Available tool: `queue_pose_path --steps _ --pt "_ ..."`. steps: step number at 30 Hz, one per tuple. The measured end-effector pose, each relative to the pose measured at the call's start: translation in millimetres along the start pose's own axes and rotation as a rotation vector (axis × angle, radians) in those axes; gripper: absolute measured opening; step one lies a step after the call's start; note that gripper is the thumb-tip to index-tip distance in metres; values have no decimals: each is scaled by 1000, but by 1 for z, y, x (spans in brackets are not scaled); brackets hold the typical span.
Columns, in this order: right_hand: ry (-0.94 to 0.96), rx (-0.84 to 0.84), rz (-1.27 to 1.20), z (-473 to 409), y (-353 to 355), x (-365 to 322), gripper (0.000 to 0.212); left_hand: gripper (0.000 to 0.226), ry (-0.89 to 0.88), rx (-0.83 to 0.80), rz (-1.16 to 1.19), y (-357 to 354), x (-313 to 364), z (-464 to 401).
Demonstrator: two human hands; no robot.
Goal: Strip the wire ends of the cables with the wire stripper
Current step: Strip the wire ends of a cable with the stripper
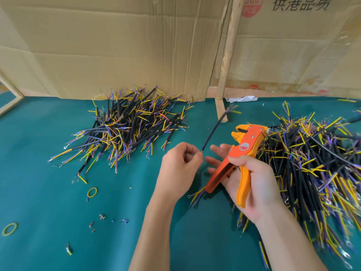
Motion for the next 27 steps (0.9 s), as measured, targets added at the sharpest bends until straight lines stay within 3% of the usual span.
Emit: queue_pose_path --steps 7,13,16,21,27 --pt "43 -56 -71 0 5 -12 66 12 12 -151 -153 0 -1 3" --pt "53 -124 -77 0 5 -12 67 8 11 -194 -269 -1 2 3" --pt "48 -144 -78 1 3 -12 63 9 8 -229 -212 0 3 5" --pt "-15 -185 -32 3 -2 -3 57 25 -51 -80 54 -1 9 2" --pt "-80 -272 146 5 -14 13 47 24 -22 19 297 -8 15 6"
Point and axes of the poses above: each hand's wrist, its own z-axis away from the middle knuckle, its own y-axis out of the back of the hand, x = y × z, the point moved 2 cm from there along -z, towards the middle knuckle, and after that the axes turned 7 degrees about y, right-handed, at the moved point
